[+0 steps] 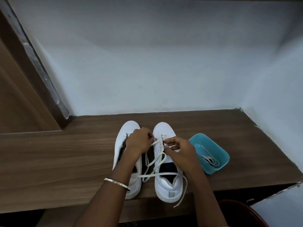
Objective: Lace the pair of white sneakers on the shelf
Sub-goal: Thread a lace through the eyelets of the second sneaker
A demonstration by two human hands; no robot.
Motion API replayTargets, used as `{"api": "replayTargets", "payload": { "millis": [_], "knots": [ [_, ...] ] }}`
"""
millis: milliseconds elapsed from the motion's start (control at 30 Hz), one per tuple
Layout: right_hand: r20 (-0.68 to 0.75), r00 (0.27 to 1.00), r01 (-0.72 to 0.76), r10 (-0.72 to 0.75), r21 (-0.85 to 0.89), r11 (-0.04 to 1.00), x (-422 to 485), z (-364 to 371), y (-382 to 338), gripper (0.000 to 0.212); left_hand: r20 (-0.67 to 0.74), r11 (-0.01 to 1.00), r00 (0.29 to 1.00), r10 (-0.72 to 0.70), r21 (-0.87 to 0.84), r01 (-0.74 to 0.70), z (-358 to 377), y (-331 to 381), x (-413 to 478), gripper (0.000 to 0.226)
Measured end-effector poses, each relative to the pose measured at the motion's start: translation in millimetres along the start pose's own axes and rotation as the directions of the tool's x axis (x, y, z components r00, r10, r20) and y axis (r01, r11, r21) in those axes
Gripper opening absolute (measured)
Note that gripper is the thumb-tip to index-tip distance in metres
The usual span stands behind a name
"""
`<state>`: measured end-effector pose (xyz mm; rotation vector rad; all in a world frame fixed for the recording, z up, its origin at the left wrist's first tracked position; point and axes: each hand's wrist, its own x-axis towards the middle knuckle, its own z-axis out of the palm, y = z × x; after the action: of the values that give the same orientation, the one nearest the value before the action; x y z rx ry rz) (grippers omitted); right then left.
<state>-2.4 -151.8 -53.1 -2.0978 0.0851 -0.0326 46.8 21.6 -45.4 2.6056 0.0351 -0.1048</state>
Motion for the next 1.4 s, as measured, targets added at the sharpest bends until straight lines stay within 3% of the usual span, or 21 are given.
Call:
{"api": "replayTargets", "payload": {
  "millis": [233,333,400,500,633,800,933,1067,1233,1400],
  "knots": [
    [-0.05,0.999,-0.015,0.017,0.047,0.999,-1,8,3,0.007,0.12,0.998,0.992,0.04,-0.056,-0.033,-9,8,-2,0.016],
    [-0.095,0.995,0.038,-0.033,0.051,0.998,-2,5,-3,0.002,0.128,0.968,0.992,-0.017,-0.248,0.049,-21,15,-8,0.027],
    [-0.1,0.994,0.057,-0.048,0.094,0.994,-4,0,-9,0.004,0.135,0.842,0.989,-0.055,-0.526,0.118,-29,17,-13,0.022],
    [-0.054,0.996,0.079,-0.072,0.144,0.986,-8,-9,-20,0.008,0.212,0.495,0.971,-0.107,-0.836,0.237,-50,19,-18,0.006],
    [-0.004,0.992,0.127,-0.129,0.181,0.975,-11,-12,-33,0.009,0.146,0.334,0.988,-0.039,-0.93,0.151,-90,25,-23,0.019],
    [0.233,0.946,0.178,-0.226,0.208,0.962,-18,6,-57,0.03,0.129,0.113,0.986,0.104,-0.987,0.117,-112,46,-29,0.026],
    [0.183,0.936,0.258,-0.3,0.222,0.94,-21,29,-71,0.026,0.165,0.028,0.977,0.135,-0.986,0.163,-111,54,-30,0.031],
    [0.272,0.921,0.117,-0.28,0.493,0.862,-19,15,-75,0.025,0.12,0.08,0.992,0.05,-0.99,0.116,-117,46,-25,0.032],
    [0.139,0.984,-0.043,-0.112,0.793,0.607,-4,-42,-52,0.027,0.042,0.479,0.99,-0.132,-0.872,0.101,-117,10,-6,0.035],
    [0.065,0.997,-0.043,-0.038,0.905,0.423,9,-72,-19,0.028,-0.053,0.635,0.96,-0.274,-0.76,0.139,-103,-19,13,0.046]
  ]
}}
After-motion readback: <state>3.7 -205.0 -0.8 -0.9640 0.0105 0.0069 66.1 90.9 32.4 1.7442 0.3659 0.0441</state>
